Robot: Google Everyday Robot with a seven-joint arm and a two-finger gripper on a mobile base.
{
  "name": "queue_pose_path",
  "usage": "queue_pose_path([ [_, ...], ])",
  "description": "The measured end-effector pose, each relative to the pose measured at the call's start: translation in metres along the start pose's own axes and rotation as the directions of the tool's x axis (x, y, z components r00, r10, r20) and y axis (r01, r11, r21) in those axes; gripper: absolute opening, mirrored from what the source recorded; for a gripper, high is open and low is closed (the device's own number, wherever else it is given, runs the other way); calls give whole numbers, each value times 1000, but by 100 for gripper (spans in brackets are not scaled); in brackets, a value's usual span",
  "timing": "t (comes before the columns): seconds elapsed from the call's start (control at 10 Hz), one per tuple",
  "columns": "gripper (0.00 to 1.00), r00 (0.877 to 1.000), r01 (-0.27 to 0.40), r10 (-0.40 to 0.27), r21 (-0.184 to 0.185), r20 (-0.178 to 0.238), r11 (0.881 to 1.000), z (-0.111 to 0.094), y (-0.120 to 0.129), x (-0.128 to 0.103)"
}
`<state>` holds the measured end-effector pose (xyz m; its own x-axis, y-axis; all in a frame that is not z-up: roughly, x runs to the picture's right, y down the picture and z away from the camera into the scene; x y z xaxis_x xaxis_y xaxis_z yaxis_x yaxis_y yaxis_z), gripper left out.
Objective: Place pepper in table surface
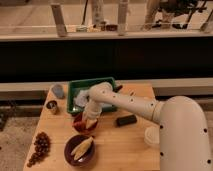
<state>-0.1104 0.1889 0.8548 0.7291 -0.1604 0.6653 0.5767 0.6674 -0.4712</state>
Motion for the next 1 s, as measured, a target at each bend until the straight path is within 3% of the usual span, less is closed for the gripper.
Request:
queue_pose_path([
  [0.2,0,1000,26,-26,-17,-3,1000,-4,-3,-7],
  [0.6,0,995,93,-95,-52,-30,994,-26,-10,-31],
  [1.0,0,982,155,-164,-86,-99,984,-94,-3,-73],
])
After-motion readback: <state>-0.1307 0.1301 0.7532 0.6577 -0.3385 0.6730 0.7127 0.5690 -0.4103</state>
